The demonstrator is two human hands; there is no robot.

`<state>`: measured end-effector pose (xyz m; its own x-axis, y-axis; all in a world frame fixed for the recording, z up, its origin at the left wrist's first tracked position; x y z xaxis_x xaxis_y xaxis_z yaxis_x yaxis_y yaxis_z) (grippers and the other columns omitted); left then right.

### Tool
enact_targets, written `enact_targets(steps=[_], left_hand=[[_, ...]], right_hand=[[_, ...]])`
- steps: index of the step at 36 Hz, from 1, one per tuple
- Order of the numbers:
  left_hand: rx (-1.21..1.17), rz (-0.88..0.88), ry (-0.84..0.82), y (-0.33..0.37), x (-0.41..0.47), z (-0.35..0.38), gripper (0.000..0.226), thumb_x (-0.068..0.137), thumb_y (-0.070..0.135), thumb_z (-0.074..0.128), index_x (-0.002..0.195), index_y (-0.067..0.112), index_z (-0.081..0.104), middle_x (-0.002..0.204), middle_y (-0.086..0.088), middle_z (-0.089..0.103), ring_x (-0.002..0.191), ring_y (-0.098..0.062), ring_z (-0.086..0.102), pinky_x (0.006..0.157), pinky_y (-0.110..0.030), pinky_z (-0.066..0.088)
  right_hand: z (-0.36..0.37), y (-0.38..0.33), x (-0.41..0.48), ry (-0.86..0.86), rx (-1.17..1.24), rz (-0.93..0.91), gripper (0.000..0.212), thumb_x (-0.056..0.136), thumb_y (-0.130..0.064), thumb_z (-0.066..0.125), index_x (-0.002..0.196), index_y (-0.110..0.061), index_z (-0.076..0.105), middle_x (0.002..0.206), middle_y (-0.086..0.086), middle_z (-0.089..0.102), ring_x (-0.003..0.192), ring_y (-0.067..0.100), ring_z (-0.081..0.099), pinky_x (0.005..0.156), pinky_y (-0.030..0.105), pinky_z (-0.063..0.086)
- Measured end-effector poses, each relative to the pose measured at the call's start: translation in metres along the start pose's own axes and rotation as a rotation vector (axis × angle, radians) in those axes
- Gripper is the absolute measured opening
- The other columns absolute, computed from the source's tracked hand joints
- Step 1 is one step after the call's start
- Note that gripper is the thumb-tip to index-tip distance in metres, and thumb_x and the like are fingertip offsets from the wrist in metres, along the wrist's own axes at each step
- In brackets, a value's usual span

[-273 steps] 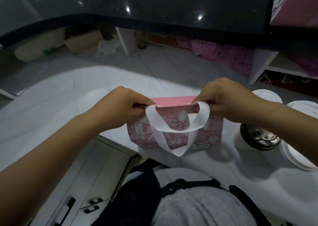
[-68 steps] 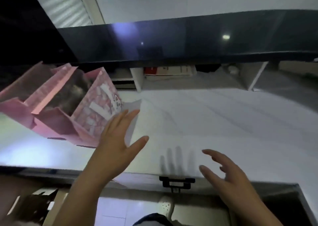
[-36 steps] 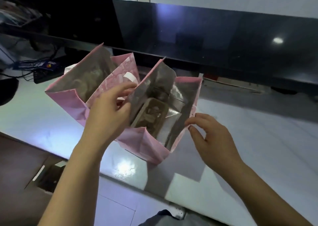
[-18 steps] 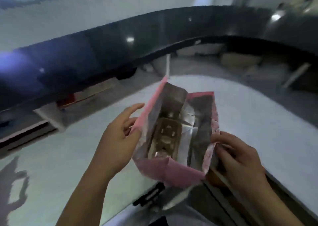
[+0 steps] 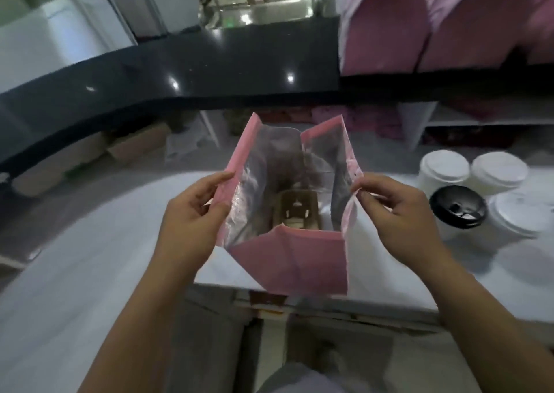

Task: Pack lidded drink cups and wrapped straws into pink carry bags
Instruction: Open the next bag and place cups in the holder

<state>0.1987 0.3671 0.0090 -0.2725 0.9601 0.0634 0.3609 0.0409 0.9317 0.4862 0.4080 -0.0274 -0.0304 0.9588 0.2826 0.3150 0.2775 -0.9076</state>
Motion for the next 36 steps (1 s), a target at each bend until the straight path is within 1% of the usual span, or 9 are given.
enact_targets(steps=[3, 7, 10, 17, 21, 24, 27, 31, 36], left_hand=[[-0.019, -0.016, -0.007, 0.008, 0.013, 0.044, 0.033, 0.096, 0.012, 0.063, 0.122, 0.032, 0.069, 0.116, 0.018, 0.067, 0.092, 0.003, 0.067, 0.064, -0.011, 0.054], [-0.044, -0.039, 0.003, 0.013, 0.018, 0.085, 0.033, 0.096, 0.016, 0.063, 0.125, 0.031, 0.067, 0.119, 0.014, 0.067, 0.098, -0.005, 0.068, 0.069, -0.014, 0.057], [-0.047, -0.057, -0.002, 0.013, 0.018, 0.101, 0.032, 0.095, 0.023, 0.063, 0.125, 0.033, 0.066, 0.115, 0.023, 0.068, 0.099, 0.004, 0.066, 0.072, -0.019, 0.059], [-0.045, -0.079, -0.091, 0.019, 0.018, 0.1, 0.033, 0.094, 0.022, 0.062, 0.123, 0.036, 0.066, 0.113, 0.021, 0.07, 0.101, -0.003, 0.068, 0.072, -0.019, 0.058], [0.033, -0.09, -0.225, 0.027, 0.019, 0.098, 0.037, 0.082, 0.04, 0.061, 0.118, 0.048, 0.066, 0.115, 0.025, 0.068, 0.107, -0.001, 0.066, 0.081, -0.031, 0.058], [0.123, -0.094, -0.29, 0.032, 0.019, 0.098, 0.043, 0.073, 0.05, 0.062, 0.116, 0.056, 0.064, 0.119, 0.024, 0.067, 0.107, 0.002, 0.064, 0.085, -0.038, 0.06], [0.25, -0.037, -0.337, 0.038, 0.022, 0.103, 0.047, 0.073, 0.049, 0.061, 0.12, 0.052, 0.062, 0.128, 0.021, 0.062, 0.117, -0.002, 0.06, 0.089, -0.042, 0.059], [0.311, 0.035, -0.381, 0.042, 0.03, 0.106, 0.042, 0.079, 0.045, 0.06, 0.12, 0.053, 0.061, 0.133, 0.023, 0.057, 0.123, 0.001, 0.054, 0.089, -0.027, 0.056], [0.373, 0.04, -0.457, 0.042, 0.048, 0.114, 0.042, 0.091, 0.031, 0.063, 0.123, 0.055, 0.054, 0.132, 0.028, 0.05, 0.12, -0.008, 0.054, 0.077, -0.02, 0.054]], right_hand=[[-0.029, 0.029, 0.015, 0.049, 0.026, 0.033, 0.037, 0.093, 0.0, 0.061, 0.09, -0.037, 0.069, 0.098, -0.019, 0.071, 0.097, 0.008, 0.067, 0.087, 0.018, 0.051], [-0.049, 0.057, 0.023, 0.043, 0.019, 0.064, 0.03, 0.093, -0.001, 0.06, 0.093, -0.029, 0.071, 0.1, -0.015, 0.071, 0.099, 0.008, 0.066, 0.088, 0.022, 0.053], [-0.054, 0.068, 0.021, 0.003, 0.004, 0.096, 0.026, 0.095, -0.003, 0.057, 0.106, -0.02, 0.073, 0.112, -0.01, 0.071, 0.109, 0.006, 0.064, 0.094, 0.025, 0.052], [-0.07, 0.065, 0.032, -0.143, 0.05, 0.089, 0.044, 0.095, -0.008, 0.059, 0.131, -0.033, 0.059, 0.125, -0.015, 0.065, 0.115, 0.005, 0.062, 0.097, 0.023, 0.048], [-0.099, 0.075, 0.072, -0.196, -0.287, 0.106, 0.033, 0.09, -0.026, 0.067, 0.122, -0.031, 0.065, 0.125, -0.016, 0.061, 0.118, 0.004, 0.054, 0.102, 0.028, 0.041], [-0.115, 0.102, 0.11, -0.438, -0.76, 0.257, 0.064, 0.078, -0.055, 0.063, 0.136, -0.03, 0.054, 0.144, 0.001, 0.048, 0.132, 0.028, 0.045, 0.108, 0.044, 0.038], [-0.127, 0.125, 0.13, -0.605, -1.058, 0.463, 0.077, 0.078, -0.057, 0.069, 0.145, -0.042, 0.036, 0.147, 0.008, 0.039, 0.129, 0.04, 0.044, 0.103, 0.052, 0.037], [-0.124, 0.143, 0.152, -0.667, -1.091, 0.47, 0.08, 0.069, -0.054, 0.077, 0.14, -0.043, 0.041, 0.14, 0.001, 0.05, 0.119, 0.032, 0.053, 0.101, 0.054, 0.04], [-0.115, 0.148, 0.152, -0.652, -1.145, 0.537, 0.103, 0.065, -0.044, 0.086, 0.15, -0.042, 0.027, 0.149, 0.003, 0.044, 0.13, 0.033, 0.046, 0.1, 0.048, 0.034]])
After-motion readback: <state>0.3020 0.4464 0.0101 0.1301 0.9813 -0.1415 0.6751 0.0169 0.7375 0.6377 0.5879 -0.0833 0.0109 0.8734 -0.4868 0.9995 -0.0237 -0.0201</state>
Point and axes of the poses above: each hand's wrist, its own x-axis towards the middle knuckle, its own z-axis out of the palm, y = z × x, the point moved 6 cm from there along x, towards the middle knuckle
